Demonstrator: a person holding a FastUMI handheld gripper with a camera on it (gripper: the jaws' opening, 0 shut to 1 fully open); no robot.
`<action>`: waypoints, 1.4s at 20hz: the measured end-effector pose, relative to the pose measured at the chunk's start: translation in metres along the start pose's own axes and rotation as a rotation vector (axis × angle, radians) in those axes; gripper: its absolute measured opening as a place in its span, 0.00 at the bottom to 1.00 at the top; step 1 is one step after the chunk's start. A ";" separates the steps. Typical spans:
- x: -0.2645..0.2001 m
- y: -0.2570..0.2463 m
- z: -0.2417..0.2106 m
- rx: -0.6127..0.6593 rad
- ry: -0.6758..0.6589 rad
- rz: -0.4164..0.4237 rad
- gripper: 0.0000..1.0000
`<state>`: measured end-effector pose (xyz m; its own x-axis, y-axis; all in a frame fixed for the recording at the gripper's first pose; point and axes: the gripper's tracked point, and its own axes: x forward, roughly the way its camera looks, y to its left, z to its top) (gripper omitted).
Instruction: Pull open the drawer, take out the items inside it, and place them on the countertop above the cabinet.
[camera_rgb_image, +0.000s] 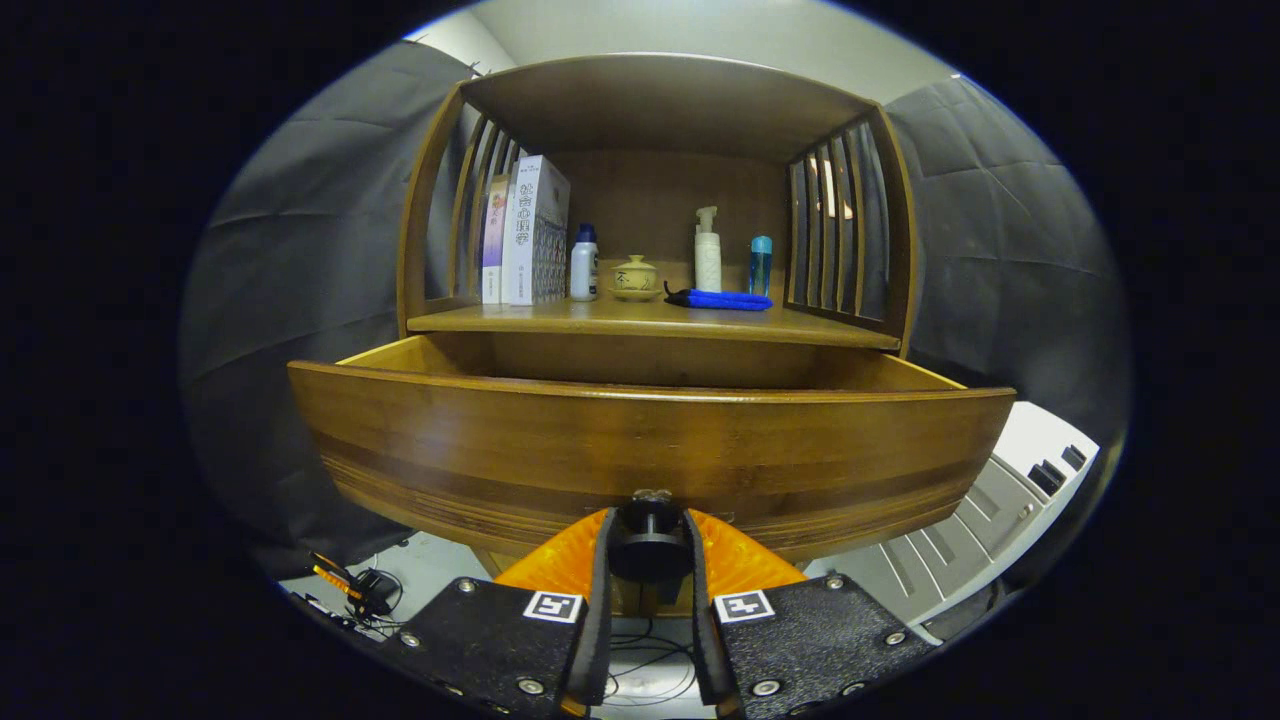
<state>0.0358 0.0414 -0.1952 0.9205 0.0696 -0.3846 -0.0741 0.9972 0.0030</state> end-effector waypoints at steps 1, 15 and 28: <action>-0.004 0.000 -0.003 -0.003 0.007 0.000 0.34; -0.035 -0.006 0.036 -0.030 -0.107 0.011 0.64; 0.009 -0.002 0.115 -0.009 -0.098 0.001 0.95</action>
<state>0.0881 0.0430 -0.0930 0.9533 0.0736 -0.2928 -0.0784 0.9969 -0.0046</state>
